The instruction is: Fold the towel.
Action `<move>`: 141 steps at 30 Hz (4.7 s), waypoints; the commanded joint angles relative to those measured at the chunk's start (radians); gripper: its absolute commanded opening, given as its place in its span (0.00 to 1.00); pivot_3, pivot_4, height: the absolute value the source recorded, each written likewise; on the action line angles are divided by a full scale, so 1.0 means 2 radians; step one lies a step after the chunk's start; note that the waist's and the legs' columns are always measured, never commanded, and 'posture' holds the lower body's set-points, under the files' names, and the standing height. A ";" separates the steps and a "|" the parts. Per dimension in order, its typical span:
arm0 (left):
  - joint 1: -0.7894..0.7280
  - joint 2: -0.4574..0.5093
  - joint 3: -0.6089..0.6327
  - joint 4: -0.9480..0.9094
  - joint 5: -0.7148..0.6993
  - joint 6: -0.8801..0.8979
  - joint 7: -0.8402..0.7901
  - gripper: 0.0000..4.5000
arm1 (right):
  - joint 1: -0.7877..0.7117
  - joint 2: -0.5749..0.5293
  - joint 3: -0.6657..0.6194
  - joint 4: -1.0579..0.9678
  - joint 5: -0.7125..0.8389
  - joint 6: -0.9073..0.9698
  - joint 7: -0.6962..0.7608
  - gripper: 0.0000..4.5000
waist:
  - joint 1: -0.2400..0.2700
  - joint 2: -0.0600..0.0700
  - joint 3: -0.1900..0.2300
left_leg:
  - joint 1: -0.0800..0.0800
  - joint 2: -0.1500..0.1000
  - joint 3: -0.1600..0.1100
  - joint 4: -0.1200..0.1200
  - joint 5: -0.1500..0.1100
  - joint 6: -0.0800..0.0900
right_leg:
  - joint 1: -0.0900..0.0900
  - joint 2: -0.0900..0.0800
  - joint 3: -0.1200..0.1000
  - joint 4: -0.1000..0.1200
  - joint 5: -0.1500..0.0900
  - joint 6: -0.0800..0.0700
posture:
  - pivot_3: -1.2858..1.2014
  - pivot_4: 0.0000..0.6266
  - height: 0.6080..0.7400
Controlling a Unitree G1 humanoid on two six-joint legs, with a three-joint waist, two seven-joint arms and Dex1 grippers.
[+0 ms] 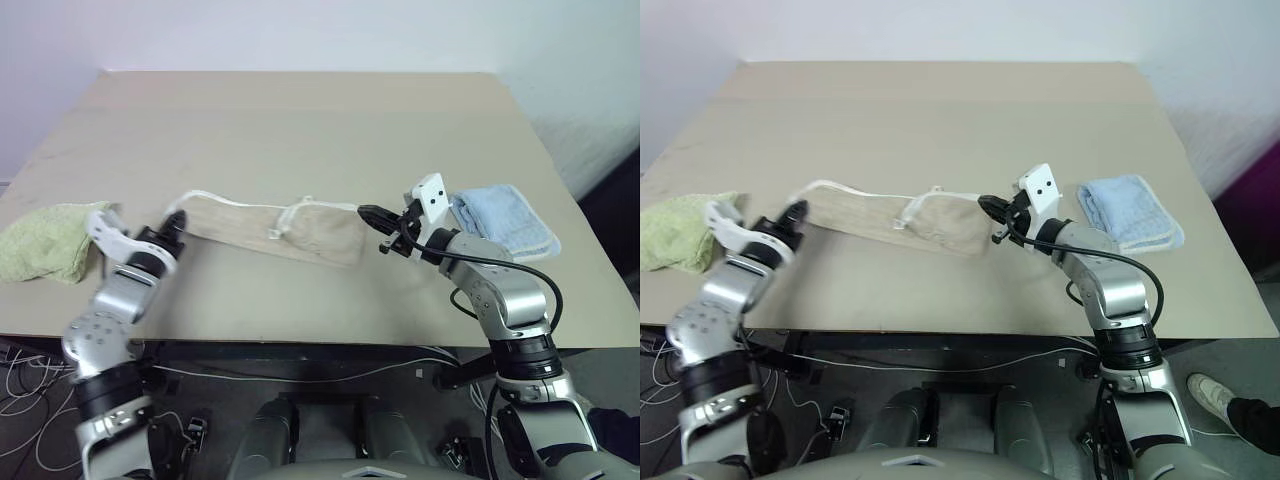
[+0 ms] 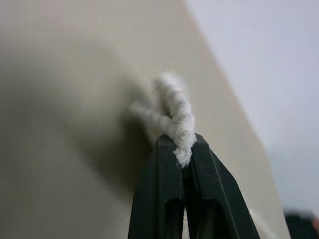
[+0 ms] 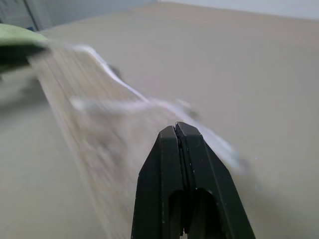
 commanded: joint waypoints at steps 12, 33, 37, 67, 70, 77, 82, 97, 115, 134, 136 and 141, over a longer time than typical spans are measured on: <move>-0.060 0.077 -0.289 -0.109 0.184 0.002 -0.282 0.00 | -0.004 -0.004 -0.043 -0.014 0.007 -0.004 -0.029 0.00 | -0.003 0.000 0.000 | 0.000 0.000 0.000 -0.001 0.000 0.000 | 0.000 0.000 0.000 -0.001 0.000 0.000 | 0.52 0.24 1.00; -0.104 0.032 -0.399 -0.050 0.358 -0.001 -0.360 0.30 | 0.012 0.004 -0.038 -0.048 0.012 0.006 -0.055 0.00 | 0.000 0.000 0.001 | 0.000 0.000 0.000 -0.001 0.000 0.000 | 0.000 0.000 0.000 -0.001 0.000 0.000 | 0.52 0.24 1.00; -0.096 0.027 -0.383 -0.067 0.353 0.005 -0.362 0.59 | 0.007 0.003 -0.035 -0.045 0.013 0.007 -0.051 0.00 | -0.001 0.000 0.001 | 0.000 0.000 0.000 -0.001 0.000 0.000 | 0.000 0.000 0.000 -0.001 0.000 0.000 | 0.52 0.24 1.00; -0.122 0.066 -0.360 0.128 0.459 -0.150 -0.445 0.01 | -0.077 0.127 0.089 0.148 -0.047 -0.029 -0.029 0.00 | -0.002 0.000 0.001 | 0.000 0.000 0.000 -0.001 0.000 0.000 | -0.001 0.000 0.000 0.000 0.000 0.000 | 0.52 0.24 1.00; -0.123 0.061 -0.370 0.173 0.483 -0.179 -0.449 0.01 | -0.079 0.132 0.096 0.198 -0.067 -0.046 -0.030 0.00 | -0.002 0.000 0.001 | 0.000 0.000 0.000 -0.001 0.000 0.000 | -0.001 0.000 0.000 0.000 0.000 0.000 | 0.52 0.24 1.00; -0.122 0.045 -0.352 0.208 0.492 -0.220 -0.437 0.01 | -0.060 0.128 0.097 0.194 -0.084 -0.079 -0.015 0.00 | -0.003 0.001 0.000 | 0.000 0.000 0.000 -0.001 0.000 0.000 | 0.000 0.000 0.000 0.000 0.000 0.000 | 0.52 0.24 1.00; -0.122 0.029 -0.271 0.140 0.419 -0.193 -0.413 0.01 | -0.038 0.106 0.065 0.086 -0.055 -0.048 -0.009 0.00 | -0.002 0.000 0.000 | -0.001 0.000 0.000 0.000 0.000 0.000 | -0.001 0.000 0.000 0.000 0.000 0.000 | 0.52 0.24 1.00; 0.007 0.093 -0.166 -0.033 0.340 -0.105 -0.393 0.00 | -0.041 0.152 -0.172 0.005 0.207 0.350 -0.159 0.96 | -0.001 0.001 0.000 | -0.001 0.000 0.000 -0.001 0.000 0.000 | -0.001 -0.001 0.000 0.000 0.000 0.000 | 0.52 0.24 1.00; 0.061 0.097 -0.173 -0.067 0.317 -0.099 -0.426 0.00 | -0.093 0.218 -0.158 0.126 0.200 0.343 -0.202 0.99 | -0.017 0.001 0.000 | -0.001 0.001 0.000 -0.002 0.000 0.000 | -0.002 0.000 0.000 0.000 0.000 0.000 | 0.52 0.24 1.00; 0.058 0.095 -0.185 -0.080 0.310 -0.095 -0.420 0.00 | -0.117 0.243 -0.179 0.162 0.212 0.324 -0.215 0.17 | -0.015 0.001 0.001 | -0.001 0.000 0.000 -0.003 0.000 0.000 | -0.003 0.000 0.001 0.000 0.000 0.000 | 0.52 0.24 1.00; 0.056 0.094 -0.187 -0.078 0.310 -0.095 -0.420 0.00 | -0.116 0.244 -0.183 0.158 0.218 0.323 -0.216 0.03 | -0.016 0.001 0.000 | -0.001 0.000 0.000 -0.003 0.000 0.000 | -0.003 0.000 0.001 0.000 0.000 0.000 | 0.52 0.24 1.00; 0.054 0.092 -0.191 -0.079 0.311 -0.096 -0.420 0.00 | -0.114 0.244 -0.205 0.124 0.242 0.311 -0.227 0.01 | -0.015 0.001 0.001 | -0.001 0.000 0.000 -0.003 0.000 0.000 | -0.003 0.000 0.001 0.000 0.000 0.000 | 0.52 0.24 1.00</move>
